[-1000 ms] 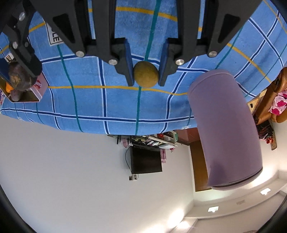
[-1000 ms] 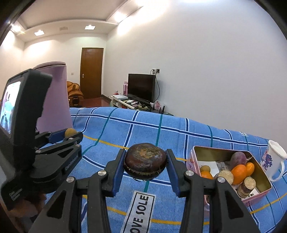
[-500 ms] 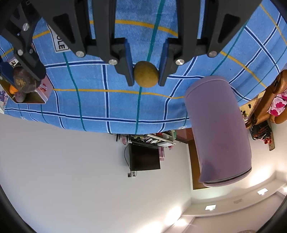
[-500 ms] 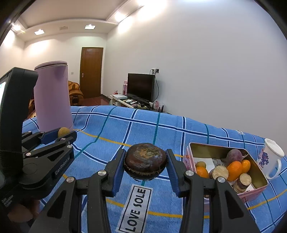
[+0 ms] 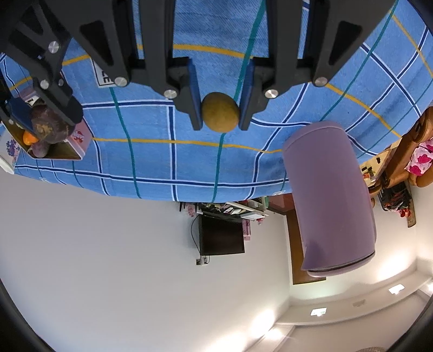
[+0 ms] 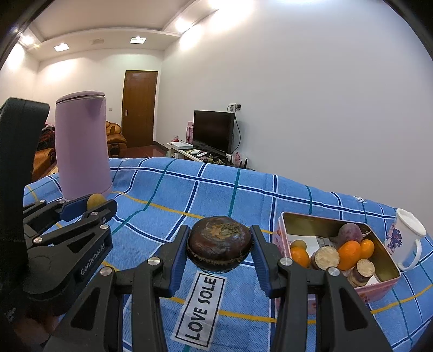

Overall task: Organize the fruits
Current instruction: 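Carry the dark brown fruit and yellow-green fruit over the pink tin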

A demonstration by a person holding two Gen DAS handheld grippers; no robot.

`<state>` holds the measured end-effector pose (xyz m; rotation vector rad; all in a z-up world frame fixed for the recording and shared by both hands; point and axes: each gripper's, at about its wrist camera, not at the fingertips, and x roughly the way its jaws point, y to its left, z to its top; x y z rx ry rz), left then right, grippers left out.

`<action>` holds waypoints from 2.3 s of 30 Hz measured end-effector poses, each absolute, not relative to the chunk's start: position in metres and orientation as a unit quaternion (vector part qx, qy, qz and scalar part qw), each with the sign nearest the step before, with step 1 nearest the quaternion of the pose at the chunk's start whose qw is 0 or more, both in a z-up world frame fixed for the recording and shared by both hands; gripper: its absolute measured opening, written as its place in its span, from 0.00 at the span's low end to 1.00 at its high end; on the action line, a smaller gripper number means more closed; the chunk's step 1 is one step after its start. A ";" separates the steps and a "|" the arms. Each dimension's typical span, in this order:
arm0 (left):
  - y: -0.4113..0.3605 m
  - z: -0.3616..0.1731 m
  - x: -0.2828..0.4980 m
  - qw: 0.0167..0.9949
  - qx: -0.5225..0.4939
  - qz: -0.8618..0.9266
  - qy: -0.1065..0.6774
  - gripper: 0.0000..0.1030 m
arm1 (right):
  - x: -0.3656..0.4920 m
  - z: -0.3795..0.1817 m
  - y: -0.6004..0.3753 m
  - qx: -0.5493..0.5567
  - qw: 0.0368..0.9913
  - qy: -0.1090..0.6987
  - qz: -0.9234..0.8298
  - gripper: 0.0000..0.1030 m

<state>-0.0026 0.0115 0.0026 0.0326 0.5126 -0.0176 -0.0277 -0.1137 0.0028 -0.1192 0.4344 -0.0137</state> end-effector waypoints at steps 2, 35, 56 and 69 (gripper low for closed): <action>0.009 0.003 -0.005 0.967 0.018 -0.010 0.252 0.28 | -0.029 0.003 -0.116 -0.058 0.974 0.217 -0.008 0.45; -0.031 0.003 -0.022 0.964 0.032 -0.047 0.259 0.28 | -0.052 0.005 -0.157 -0.072 0.973 0.215 -0.032 0.45; -0.085 0.005 -0.036 0.961 0.050 -0.094 0.255 0.28 | -0.068 0.006 -0.207 -0.069 0.972 0.215 -0.068 0.45; -0.128 0.005 -0.044 0.954 0.062 -0.139 0.258 0.28 | -0.074 0.006 -0.242 -0.066 0.969 0.215 -0.101 0.45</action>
